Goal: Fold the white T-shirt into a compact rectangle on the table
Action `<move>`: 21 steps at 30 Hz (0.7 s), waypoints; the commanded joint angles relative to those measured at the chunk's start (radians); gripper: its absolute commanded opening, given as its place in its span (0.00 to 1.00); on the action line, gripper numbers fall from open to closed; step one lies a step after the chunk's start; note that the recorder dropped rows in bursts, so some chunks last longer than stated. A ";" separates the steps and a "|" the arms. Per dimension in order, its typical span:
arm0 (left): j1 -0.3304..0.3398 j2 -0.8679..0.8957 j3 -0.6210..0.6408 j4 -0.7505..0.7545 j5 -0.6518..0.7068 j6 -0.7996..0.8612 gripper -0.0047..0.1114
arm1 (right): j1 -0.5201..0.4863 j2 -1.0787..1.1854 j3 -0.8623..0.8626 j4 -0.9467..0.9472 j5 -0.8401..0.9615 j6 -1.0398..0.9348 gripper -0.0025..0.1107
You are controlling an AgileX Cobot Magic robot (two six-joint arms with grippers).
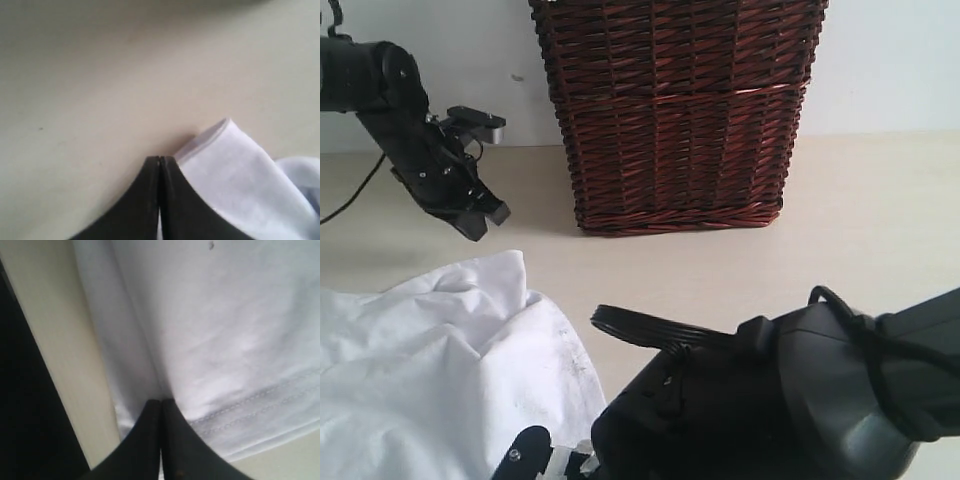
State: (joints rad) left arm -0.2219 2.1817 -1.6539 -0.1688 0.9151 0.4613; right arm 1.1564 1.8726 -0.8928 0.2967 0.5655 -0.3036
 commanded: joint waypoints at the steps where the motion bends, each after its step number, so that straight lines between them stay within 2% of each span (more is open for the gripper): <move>1: -0.001 -0.041 0.019 -0.036 0.168 0.094 0.04 | 0.000 0.007 0.026 -0.049 0.035 0.001 0.02; 2: -0.001 -0.041 0.043 -0.054 0.176 0.115 0.04 | 0.000 0.007 0.026 -0.049 0.031 0.001 0.02; 5: -0.001 -0.025 0.135 -0.078 0.079 0.144 0.04 | 0.000 0.007 0.026 -0.049 0.011 0.001 0.02; 10: -0.001 0.050 0.139 -0.034 -0.037 0.094 0.04 | 0.000 0.007 0.026 -0.046 0.011 0.017 0.02; 13: -0.001 0.090 0.139 0.059 -0.112 0.017 0.04 | 0.000 0.007 0.026 -0.046 0.014 0.018 0.02; 18: 0.001 0.120 0.102 0.359 -0.163 -0.247 0.04 | 0.000 0.007 0.026 -0.046 0.029 0.020 0.02; 21: 0.001 0.122 0.068 0.392 -0.166 -0.267 0.04 | 0.000 0.007 0.028 -0.047 0.031 0.020 0.02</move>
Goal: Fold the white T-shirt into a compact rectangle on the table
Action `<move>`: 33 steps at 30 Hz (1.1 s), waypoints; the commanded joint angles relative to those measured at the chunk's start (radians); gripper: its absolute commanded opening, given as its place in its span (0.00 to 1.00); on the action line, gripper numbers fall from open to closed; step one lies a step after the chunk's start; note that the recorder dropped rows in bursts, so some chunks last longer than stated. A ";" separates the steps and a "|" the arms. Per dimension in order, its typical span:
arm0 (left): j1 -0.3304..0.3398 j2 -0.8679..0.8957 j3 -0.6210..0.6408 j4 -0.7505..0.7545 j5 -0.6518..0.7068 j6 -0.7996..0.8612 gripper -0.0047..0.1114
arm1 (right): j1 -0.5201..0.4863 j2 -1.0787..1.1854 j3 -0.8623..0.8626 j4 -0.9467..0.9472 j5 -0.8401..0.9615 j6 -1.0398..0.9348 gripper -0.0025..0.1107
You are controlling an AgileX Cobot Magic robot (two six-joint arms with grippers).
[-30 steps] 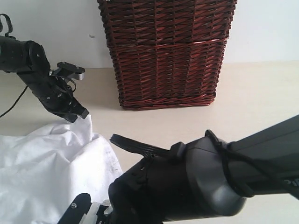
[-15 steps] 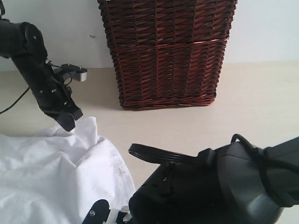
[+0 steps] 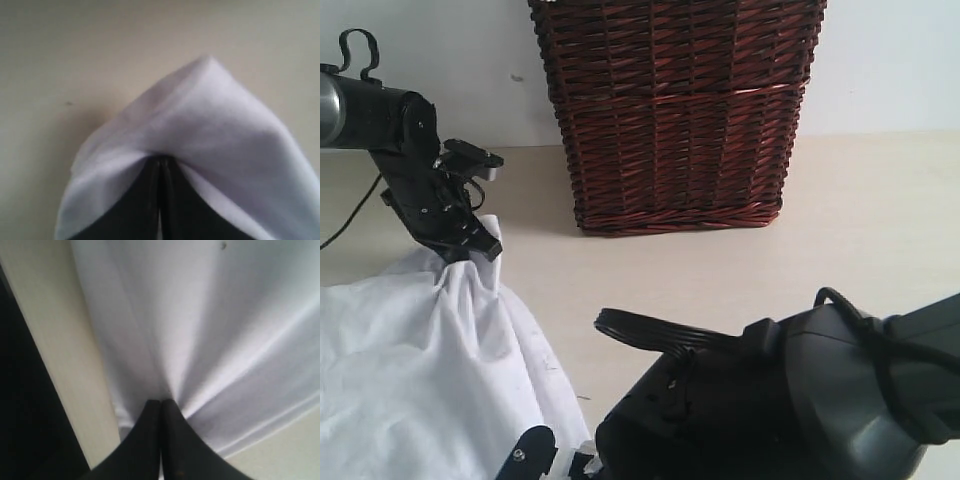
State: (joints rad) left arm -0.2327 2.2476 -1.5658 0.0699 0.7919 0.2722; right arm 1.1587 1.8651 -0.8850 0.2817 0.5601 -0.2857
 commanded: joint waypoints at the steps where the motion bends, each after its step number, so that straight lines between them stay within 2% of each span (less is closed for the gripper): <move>1: 0.012 0.058 -0.031 0.148 -0.047 -0.078 0.04 | -0.002 0.014 0.020 -0.032 0.037 0.002 0.02; 13: 0.010 0.104 -0.116 -0.037 -0.162 -0.010 0.04 | -0.002 0.014 0.020 -0.033 0.037 0.000 0.02; 18: 0.012 0.104 -0.160 -0.075 -0.160 -0.001 0.04 | -0.002 0.014 0.020 -0.033 0.039 0.000 0.02; 21: 0.039 0.104 -0.167 -0.057 -0.115 0.000 0.04 | -0.002 0.014 0.020 -0.033 0.039 0.000 0.02; 27: 0.133 0.098 -0.167 -0.055 0.067 0.000 0.04 | -0.002 0.014 0.020 -0.033 0.018 0.000 0.02; 33: 0.152 0.026 -0.167 -0.204 0.059 0.092 0.04 | -0.002 0.014 0.020 -0.033 0.007 0.000 0.02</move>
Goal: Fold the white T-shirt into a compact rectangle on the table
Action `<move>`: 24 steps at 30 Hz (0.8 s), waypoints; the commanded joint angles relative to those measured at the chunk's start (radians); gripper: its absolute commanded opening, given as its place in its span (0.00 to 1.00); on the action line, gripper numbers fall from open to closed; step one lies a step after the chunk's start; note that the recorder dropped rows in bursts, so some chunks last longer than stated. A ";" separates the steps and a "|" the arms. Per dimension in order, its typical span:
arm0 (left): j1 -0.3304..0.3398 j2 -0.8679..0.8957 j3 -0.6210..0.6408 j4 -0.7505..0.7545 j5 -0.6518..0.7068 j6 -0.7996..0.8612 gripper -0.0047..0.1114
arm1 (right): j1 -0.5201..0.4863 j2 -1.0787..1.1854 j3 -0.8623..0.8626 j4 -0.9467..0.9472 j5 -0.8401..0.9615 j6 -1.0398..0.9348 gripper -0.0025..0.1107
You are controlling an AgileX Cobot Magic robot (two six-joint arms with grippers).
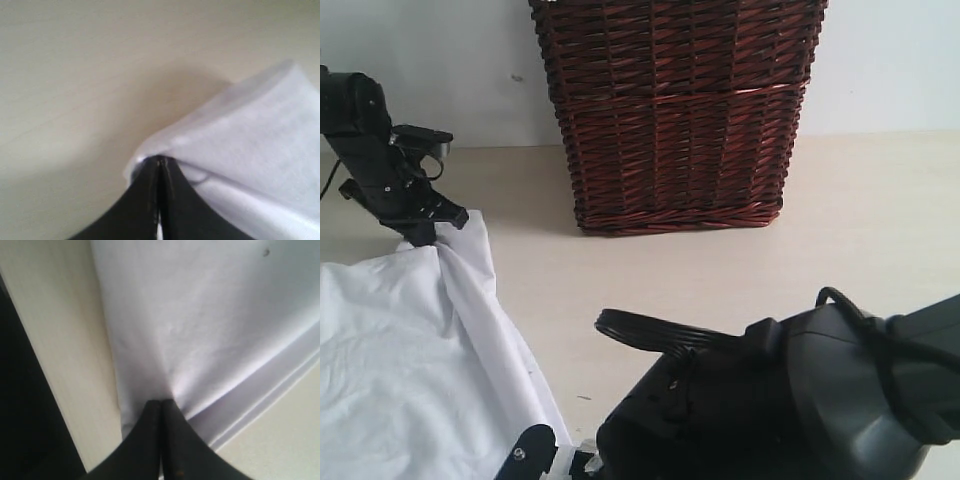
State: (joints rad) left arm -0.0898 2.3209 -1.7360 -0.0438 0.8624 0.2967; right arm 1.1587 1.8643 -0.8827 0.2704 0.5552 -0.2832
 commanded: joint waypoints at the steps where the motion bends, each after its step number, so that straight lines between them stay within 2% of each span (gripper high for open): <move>1: 0.007 -0.062 0.003 -0.137 -0.021 0.084 0.04 | -0.002 0.015 0.018 -0.022 0.001 -0.002 0.02; 4: 0.007 -0.117 0.003 -0.218 -0.020 0.126 0.05 | -0.005 0.015 0.018 -0.061 -0.040 0.021 0.02; 7: 0.010 -0.171 0.003 -0.178 0.024 0.118 0.12 | -0.026 0.015 0.018 -0.155 -0.057 0.139 0.02; 8: 0.023 -0.213 0.003 -0.125 0.058 0.079 0.18 | -0.045 -0.003 0.018 -0.218 -0.073 0.204 0.02; 9: 0.032 -0.230 0.003 -0.106 0.069 0.053 0.20 | -0.055 -0.019 0.018 -0.236 -0.089 0.229 0.02; 13: 0.083 -0.317 0.033 -0.097 0.094 -0.021 0.20 | -0.093 -0.129 0.018 -0.254 -0.193 0.252 0.02; 17: 0.126 -0.395 0.127 -0.097 0.085 -0.028 0.20 | -0.130 -0.239 0.018 -0.250 -0.265 0.263 0.02; 20: 0.169 -0.464 0.264 -0.092 0.062 -0.036 0.20 | -0.143 -0.349 0.018 -0.250 -0.360 0.263 0.02; 22: 0.201 -0.496 0.337 -0.092 0.071 -0.065 0.20 | -0.166 -0.334 -0.009 -0.250 -0.423 0.261 0.02; 24: 0.240 -0.538 0.409 -0.086 0.101 -0.100 0.20 | -0.222 -0.229 -0.104 -0.245 -0.354 0.263 0.02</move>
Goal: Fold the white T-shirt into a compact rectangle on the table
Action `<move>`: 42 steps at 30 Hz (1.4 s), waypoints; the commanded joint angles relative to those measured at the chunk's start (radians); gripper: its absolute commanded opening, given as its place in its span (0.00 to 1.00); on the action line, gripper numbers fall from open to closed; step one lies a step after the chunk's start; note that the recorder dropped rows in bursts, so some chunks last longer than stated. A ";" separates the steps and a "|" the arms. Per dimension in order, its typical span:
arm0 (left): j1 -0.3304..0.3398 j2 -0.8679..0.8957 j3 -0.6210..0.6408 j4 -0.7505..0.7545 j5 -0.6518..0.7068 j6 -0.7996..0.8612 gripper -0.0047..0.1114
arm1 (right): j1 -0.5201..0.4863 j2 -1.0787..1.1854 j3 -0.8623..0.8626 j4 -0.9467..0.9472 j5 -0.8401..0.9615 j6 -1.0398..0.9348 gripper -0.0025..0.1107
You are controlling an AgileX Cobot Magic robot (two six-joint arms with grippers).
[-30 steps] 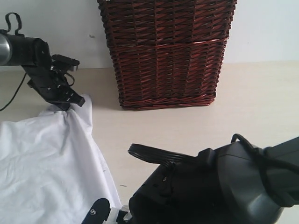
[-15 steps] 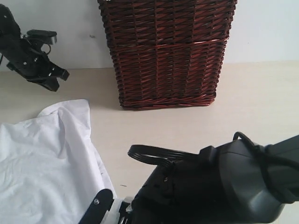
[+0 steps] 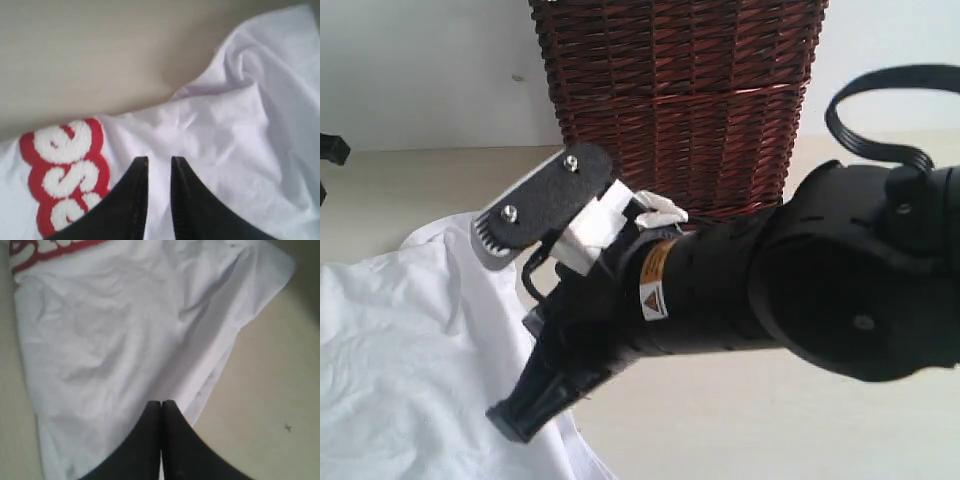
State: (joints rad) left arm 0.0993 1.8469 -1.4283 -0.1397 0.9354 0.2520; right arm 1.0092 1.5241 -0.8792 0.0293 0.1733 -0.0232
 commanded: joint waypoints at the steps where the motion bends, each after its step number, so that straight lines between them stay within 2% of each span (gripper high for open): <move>1: 0.079 -0.101 0.155 0.032 0.032 -0.098 0.20 | -0.110 0.195 -0.191 -0.004 0.090 -0.007 0.02; 6: 0.175 -0.210 0.289 0.081 0.021 -0.161 0.20 | -0.181 0.391 -0.424 0.045 0.225 -0.090 0.02; 8: 0.217 -0.232 0.344 0.074 0.003 -0.179 0.20 | -0.185 0.459 -0.501 0.154 0.280 -0.212 0.02; 12: 0.253 -0.215 0.414 0.076 -0.047 -0.183 0.22 | -0.185 0.549 -0.587 0.372 0.385 -0.449 0.02; 14: 0.268 -0.195 0.425 0.078 -0.116 -0.191 0.30 | -0.190 0.558 -0.596 0.404 0.415 -0.475 0.02; 17: 0.300 -0.165 0.425 0.066 -0.195 -0.211 0.50 | -0.204 0.545 -0.594 0.401 0.476 -0.482 0.02; 19: 0.339 -0.133 0.393 0.060 -0.218 -0.217 0.55 | -0.221 0.524 -0.594 0.394 0.515 -0.490 0.02; 24: 0.477 -0.033 0.269 0.021 -0.202 -0.211 0.55 | -0.254 0.499 -0.594 0.391 0.532 -0.490 0.02; 27: 0.559 0.024 0.214 -0.070 -0.202 -0.124 0.55 | -0.253 0.500 -0.594 0.378 0.533 -0.496 0.02; 29: 0.598 0.066 0.193 -0.189 -0.198 -0.020 0.55 | -0.253 0.500 -0.594 0.378 0.533 -0.508 0.02; 32: 0.626 0.118 0.183 -0.281 -0.194 0.091 0.55 | -0.253 0.500 -0.594 0.380 0.531 -0.525 0.02; 39: 0.631 0.195 0.181 -0.296 -0.160 0.155 0.55 | -0.253 0.500 -0.594 0.380 0.534 -0.533 0.02; 40: 0.631 0.203 0.181 -0.298 -0.150 0.155 0.54 | -0.253 0.500 -0.594 0.380 0.536 -0.533 0.02; 42: 0.629 0.205 0.181 -0.315 -0.131 0.155 0.45 | -0.253 0.500 -0.594 0.380 0.536 -0.535 0.02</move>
State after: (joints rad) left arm 0.7280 2.0427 -1.2428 -0.4295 0.7743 0.3940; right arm 0.7604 2.0330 -1.4670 0.4135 0.7052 -0.5471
